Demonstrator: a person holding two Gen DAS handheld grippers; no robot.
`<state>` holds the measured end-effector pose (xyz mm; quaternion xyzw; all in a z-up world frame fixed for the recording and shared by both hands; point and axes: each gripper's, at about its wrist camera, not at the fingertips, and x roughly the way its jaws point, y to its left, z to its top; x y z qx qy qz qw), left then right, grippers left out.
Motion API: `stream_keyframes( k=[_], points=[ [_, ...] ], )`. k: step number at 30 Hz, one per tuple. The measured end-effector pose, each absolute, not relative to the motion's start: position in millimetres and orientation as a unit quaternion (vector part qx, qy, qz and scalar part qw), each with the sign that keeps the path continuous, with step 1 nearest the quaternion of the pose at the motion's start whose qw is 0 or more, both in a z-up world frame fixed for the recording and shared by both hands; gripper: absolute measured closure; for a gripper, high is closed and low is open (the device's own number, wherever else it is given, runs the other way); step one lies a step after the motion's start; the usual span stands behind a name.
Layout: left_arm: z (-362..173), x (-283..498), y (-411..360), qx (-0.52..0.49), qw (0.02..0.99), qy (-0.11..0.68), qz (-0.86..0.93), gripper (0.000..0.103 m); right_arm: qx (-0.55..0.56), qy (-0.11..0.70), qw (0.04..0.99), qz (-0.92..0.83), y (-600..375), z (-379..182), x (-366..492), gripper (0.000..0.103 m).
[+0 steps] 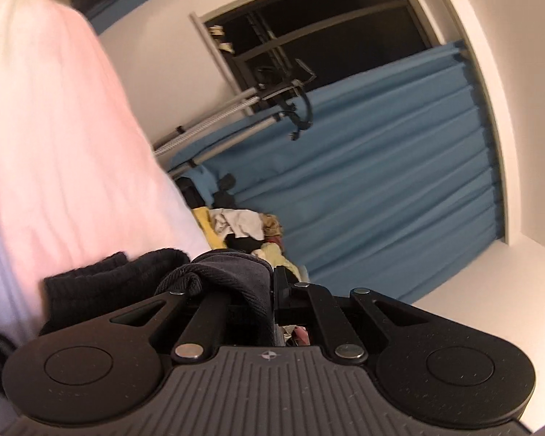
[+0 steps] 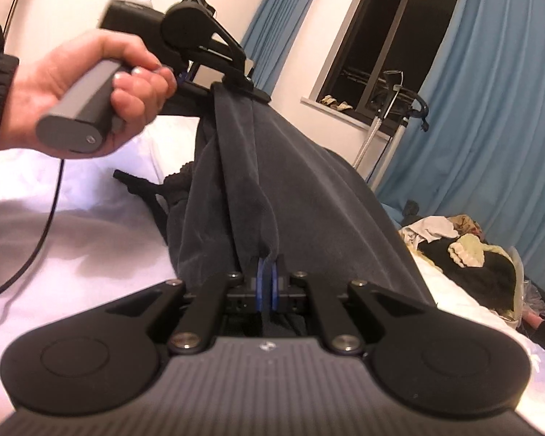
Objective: Fold clothes
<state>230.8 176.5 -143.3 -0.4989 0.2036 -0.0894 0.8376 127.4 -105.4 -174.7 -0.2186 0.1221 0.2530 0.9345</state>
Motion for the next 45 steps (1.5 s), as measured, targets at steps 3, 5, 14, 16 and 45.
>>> stream_keyframes(
  k=[3, 5, 14, 16, 45],
  points=[
    [-143.6, 222.0, 180.3, -0.503, 0.839, 0.188, -0.081, 0.098, -0.218, 0.139, 0.931, 0.258, -103.6, -180.3, 134.2, 0.097],
    [-146.1, 220.3, 183.5, -0.506, 0.839, 0.183, -0.077, 0.098, -0.225, 0.148, 0.927, 0.260, -100.8, -184.8, 139.1, 0.097],
    [-156.3, 211.6, 203.9, -0.530, 0.822, 0.188, -0.090, 0.089, -0.234, 0.130, 0.925, 0.269, -99.0, -187.0, 134.5, 0.091],
    [-156.1, 198.5, 208.5, -0.540, 0.816, 0.185, -0.089, 0.067, -0.240, 0.122, 0.925, 0.267, -98.7, -184.3, 128.5, 0.089],
    [-190.5, 176.4, 194.5, -0.549, 0.801, 0.233, -0.043, 0.000, -0.008, 0.178, 0.956, 0.233, -146.5, -168.3, 160.4, 0.088]
  ],
)
